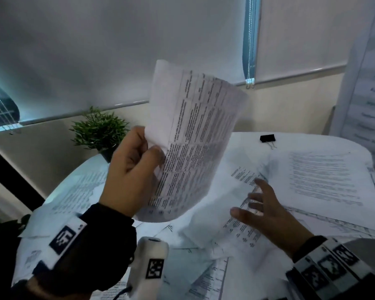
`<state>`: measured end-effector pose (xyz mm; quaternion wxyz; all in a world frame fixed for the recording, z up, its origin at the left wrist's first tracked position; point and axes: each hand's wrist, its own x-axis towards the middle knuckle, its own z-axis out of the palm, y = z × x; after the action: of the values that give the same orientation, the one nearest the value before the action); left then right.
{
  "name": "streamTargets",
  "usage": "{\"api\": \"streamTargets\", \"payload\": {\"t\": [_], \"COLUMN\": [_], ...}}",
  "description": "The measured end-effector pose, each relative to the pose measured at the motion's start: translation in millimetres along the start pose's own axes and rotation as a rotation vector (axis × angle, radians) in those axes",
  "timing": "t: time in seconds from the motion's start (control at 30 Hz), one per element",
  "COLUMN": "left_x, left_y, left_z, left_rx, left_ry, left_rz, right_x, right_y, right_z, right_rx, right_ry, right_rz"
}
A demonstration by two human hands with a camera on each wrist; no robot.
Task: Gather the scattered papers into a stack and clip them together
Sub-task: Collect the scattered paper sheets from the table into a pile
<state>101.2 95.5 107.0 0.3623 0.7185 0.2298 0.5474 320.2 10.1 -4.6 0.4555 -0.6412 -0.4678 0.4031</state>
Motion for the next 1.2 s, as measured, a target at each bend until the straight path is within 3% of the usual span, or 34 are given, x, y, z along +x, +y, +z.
{"api": "streamTargets", "payload": {"t": [0.1, 0.27, 0.33, 0.4, 0.47, 0.57, 0.6, 0.67, 0.9, 0.97, 1.03, 1.1, 1.13, 1.2], "left_x": [2, -8, -13, -18, -25, -45, -51, -59, -54, -46, -40, -35, -33, -27], "left_y": [3, -33, -55, -78, -91, -100, -100, -102, -96, -82, -64, -46, -36, -15], "left_z": [9, 22, 22, 17, 12, 21, 29, 45, 56, 43, 20, -8, -19, -37], "left_rx": [-0.278, -0.317, -0.176, 0.142, 0.541, 0.917, 0.992, 1.077, 1.286, 1.101, 0.802, 0.539, 0.418, 0.225], "left_ry": [-0.009, 0.017, 0.043, -0.002, -0.238, -0.766, -0.877, -0.955, -0.880, -0.654, -0.384, -0.214, -0.176, -0.169], "left_rz": [-0.129, -0.383, -0.465, -0.502, -0.505, -0.481, -0.466, -0.418, -0.185, -0.179, -0.172, -0.139, -0.127, -0.102], "right_x": [6, 6, 8, 10, 13, 18, 20, 26, 33, 41, 75, 82, 75, 26], "right_y": [-4, -12, -5, -3, -3, 12, 21, 38, 40, 55, 140, 173, 164, 60], "right_z": [-6, -13, -20, -34, -59, -101, -112, -128, -112, -117, -170, -189, -183, -127], "right_rx": [0.227, 0.595, 0.582, 0.361, 0.150, 0.075, 0.089, 0.142, 0.207, 0.223, 0.164, 0.137, 0.150, -0.076], "right_ry": [0.027, -0.076, 0.003, 0.202, 0.474, 0.638, 0.661, 0.690, 0.656, 0.698, 0.720, 0.910, 0.953, 0.946], "right_rz": [-0.116, -0.178, -0.159, -0.198, -0.179, -0.086, -0.054, -0.018, -0.022, -0.059, -0.061, -0.073, -0.081, -0.208]}}
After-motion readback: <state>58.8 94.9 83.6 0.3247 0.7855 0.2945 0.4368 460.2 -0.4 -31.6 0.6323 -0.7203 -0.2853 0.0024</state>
